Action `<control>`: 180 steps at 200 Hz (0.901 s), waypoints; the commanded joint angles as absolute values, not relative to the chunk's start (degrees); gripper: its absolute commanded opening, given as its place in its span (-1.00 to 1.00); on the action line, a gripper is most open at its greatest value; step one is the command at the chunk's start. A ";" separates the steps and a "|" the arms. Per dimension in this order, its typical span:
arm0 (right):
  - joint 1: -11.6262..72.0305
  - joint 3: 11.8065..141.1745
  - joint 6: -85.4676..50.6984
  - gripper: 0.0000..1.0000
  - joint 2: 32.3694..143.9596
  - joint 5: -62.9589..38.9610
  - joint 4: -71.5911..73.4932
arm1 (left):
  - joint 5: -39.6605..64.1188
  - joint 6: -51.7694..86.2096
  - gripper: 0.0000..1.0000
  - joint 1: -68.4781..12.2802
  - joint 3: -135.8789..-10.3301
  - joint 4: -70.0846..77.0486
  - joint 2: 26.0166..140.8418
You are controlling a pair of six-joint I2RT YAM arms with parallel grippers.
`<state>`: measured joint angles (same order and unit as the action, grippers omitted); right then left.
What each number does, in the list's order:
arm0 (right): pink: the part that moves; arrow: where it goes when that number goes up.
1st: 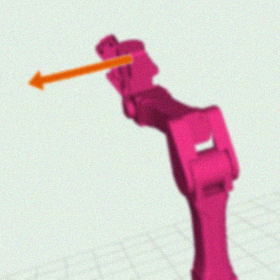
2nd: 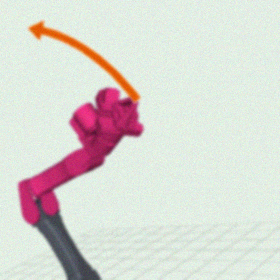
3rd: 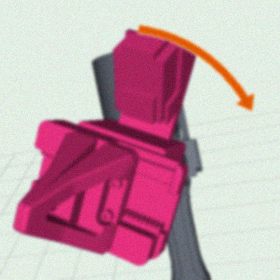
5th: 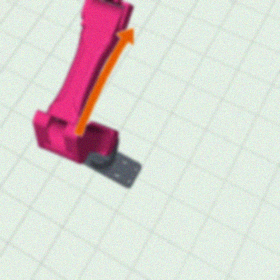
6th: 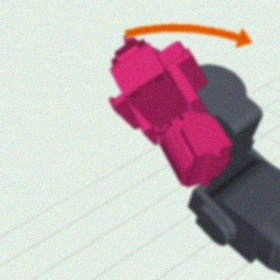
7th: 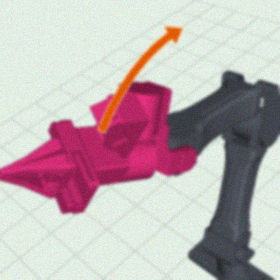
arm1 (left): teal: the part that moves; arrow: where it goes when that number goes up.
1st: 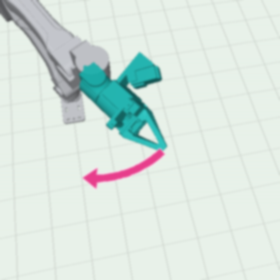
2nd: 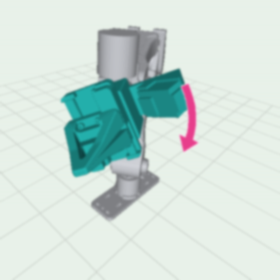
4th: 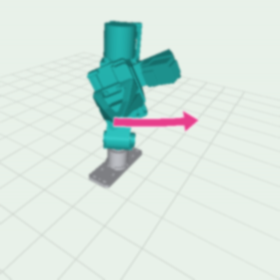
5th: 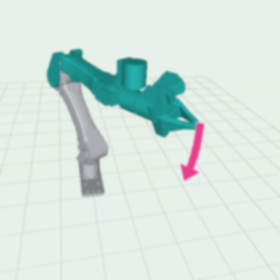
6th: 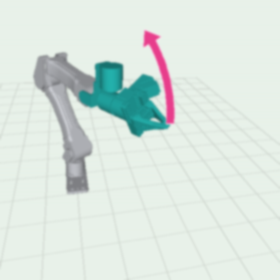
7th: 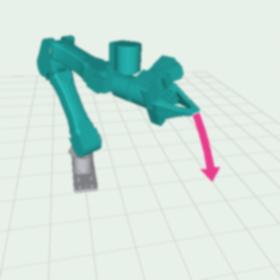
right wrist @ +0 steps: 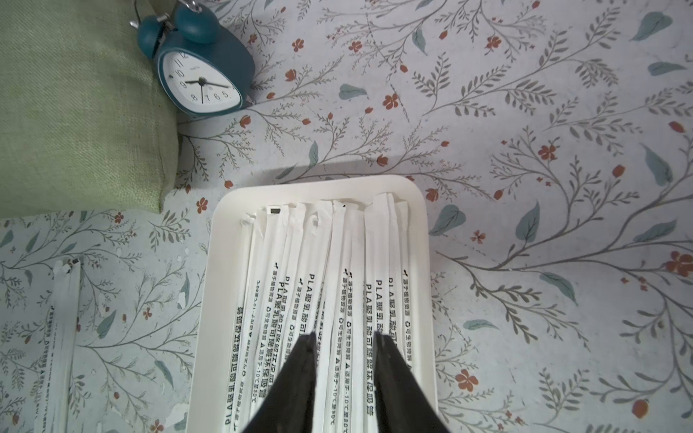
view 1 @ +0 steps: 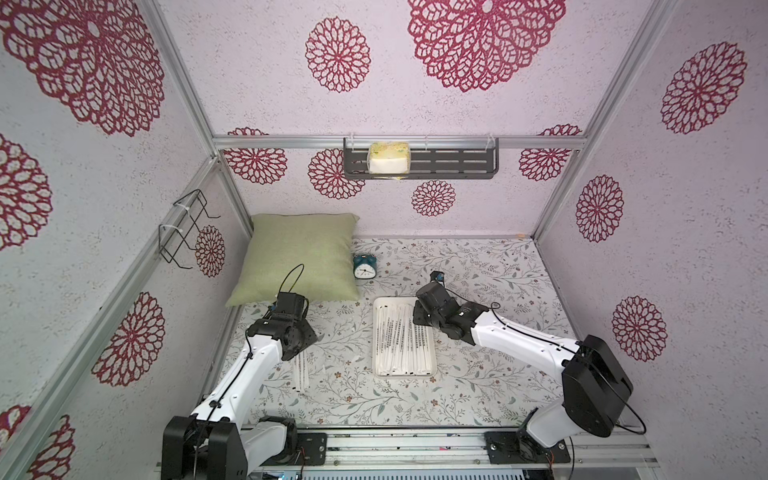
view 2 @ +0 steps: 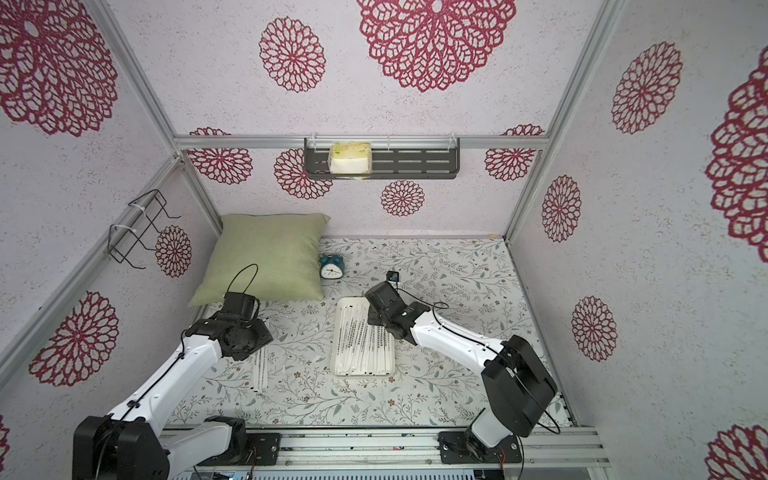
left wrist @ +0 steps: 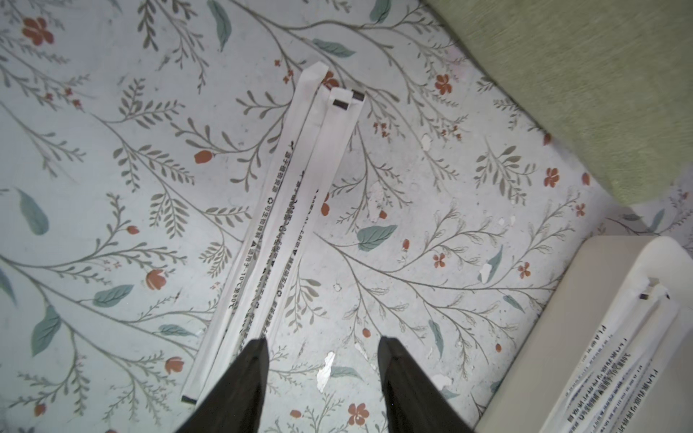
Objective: Put the straws into the storage box
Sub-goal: Move the straw to the center of the board.
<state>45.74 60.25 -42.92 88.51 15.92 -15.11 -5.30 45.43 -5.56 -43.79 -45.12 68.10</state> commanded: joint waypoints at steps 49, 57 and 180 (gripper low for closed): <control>45.40 55.90 -38.99 -0.35 87.89 10.02 -11.25 | -3.73 42.27 0.32 3.66 -45.27 -42.03 78.17; 45.23 55.84 -38.47 -0.35 87.76 10.08 -11.34 | -3.78 42.37 0.46 4.24 -44.90 -40.69 78.76; 43.07 53.02 -36.69 -0.36 85.78 9.58 -10.44 | 0.92 54.22 0.62 -13.24 -40.39 -24.54 84.29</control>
<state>43.27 53.19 -37.45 87.72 10.07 -11.29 2.28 49.67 -5.28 -38.46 -25.28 81.82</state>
